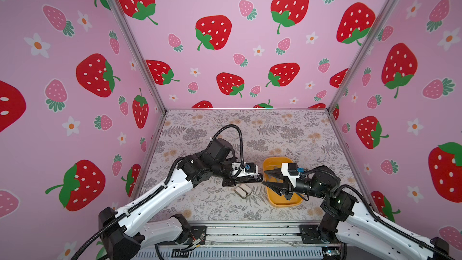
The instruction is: Load the staples into the stapler
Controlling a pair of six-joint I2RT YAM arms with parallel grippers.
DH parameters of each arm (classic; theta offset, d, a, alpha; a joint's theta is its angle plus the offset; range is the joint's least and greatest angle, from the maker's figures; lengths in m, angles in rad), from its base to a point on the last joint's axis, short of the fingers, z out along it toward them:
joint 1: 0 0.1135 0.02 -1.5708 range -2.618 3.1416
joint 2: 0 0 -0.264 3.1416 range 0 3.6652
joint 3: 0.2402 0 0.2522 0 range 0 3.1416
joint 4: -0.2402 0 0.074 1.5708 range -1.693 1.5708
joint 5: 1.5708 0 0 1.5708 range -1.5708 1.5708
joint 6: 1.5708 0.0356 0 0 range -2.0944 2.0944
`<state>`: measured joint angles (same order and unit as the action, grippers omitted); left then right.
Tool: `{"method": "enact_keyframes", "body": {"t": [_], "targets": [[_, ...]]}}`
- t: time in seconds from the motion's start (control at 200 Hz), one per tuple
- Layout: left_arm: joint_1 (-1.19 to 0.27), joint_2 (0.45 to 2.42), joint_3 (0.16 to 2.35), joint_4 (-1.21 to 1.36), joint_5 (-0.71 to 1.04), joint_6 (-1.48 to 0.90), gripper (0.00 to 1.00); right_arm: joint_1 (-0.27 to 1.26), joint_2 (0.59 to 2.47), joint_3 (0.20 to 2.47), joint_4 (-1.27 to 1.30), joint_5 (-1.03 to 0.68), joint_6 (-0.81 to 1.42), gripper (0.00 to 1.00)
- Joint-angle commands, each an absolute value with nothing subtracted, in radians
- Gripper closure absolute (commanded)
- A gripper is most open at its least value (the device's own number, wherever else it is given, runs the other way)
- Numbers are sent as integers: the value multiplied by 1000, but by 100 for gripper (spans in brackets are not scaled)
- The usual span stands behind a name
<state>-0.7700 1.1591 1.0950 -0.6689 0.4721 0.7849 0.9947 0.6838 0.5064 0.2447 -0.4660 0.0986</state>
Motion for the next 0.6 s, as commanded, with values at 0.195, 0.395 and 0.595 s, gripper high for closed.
{"method": "enact_keyframes", "body": {"t": [0.195,0.395,0.595], "targets": [[-781,1141,1187,-703,527,817,100,1097,793,591,200,-326,18,64],[-783,1141,1181,-707,530,827,100,1097,805,587,203,-274,20,62],[-787,1157,1194,-712,539,829,100,1097,841,591,191,-247,29,62]]}}
